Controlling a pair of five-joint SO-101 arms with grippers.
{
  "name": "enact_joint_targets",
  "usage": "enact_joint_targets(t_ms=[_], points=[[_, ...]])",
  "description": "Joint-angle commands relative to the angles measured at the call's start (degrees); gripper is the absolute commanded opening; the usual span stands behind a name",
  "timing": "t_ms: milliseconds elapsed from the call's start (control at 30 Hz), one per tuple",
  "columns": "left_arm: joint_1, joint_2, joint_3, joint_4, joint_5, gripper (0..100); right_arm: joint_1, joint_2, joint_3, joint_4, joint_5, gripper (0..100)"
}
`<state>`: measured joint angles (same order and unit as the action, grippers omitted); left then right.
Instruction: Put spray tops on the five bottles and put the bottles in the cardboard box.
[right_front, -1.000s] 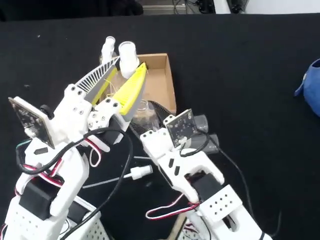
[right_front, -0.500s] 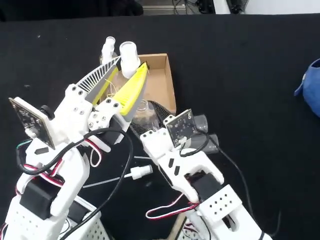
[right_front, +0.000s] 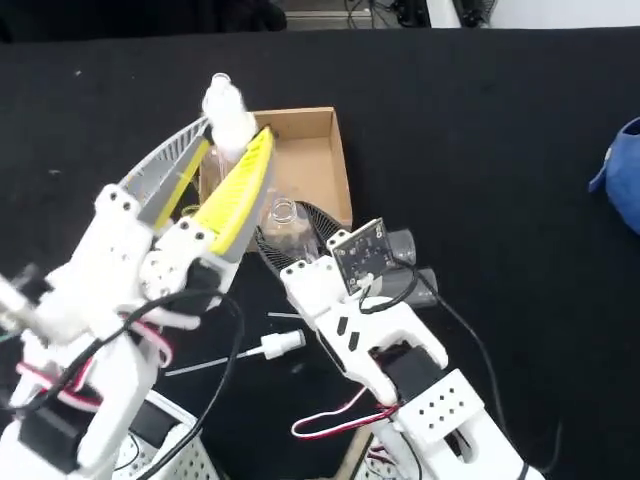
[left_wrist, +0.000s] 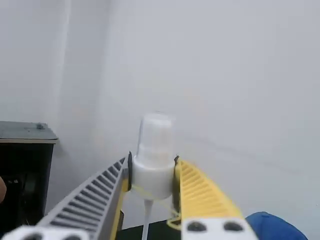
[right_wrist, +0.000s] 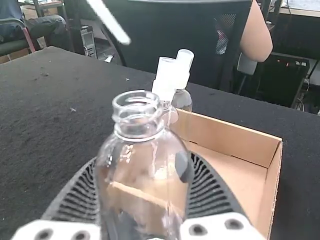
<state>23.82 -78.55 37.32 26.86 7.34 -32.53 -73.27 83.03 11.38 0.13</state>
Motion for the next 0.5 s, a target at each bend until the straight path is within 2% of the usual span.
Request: enact_joint_targets(t_ms=[0, 233, 467], points=[[-0.1, -1.1, -0.5, 2.1, -0.1, 3, -0.8, -0.9, -0.1, -1.8, -0.3, 1.1], [-0.6, 1.8, 3.5, -3.9, -0.1, 3, -0.8, -0.9, -0.1, -1.8, -0.3, 1.1], [-0.6, 7.0, 3.5, -2.0, -0.1, 3, -0.8, -0.9, -0.1, -1.8, -0.3, 1.1]])
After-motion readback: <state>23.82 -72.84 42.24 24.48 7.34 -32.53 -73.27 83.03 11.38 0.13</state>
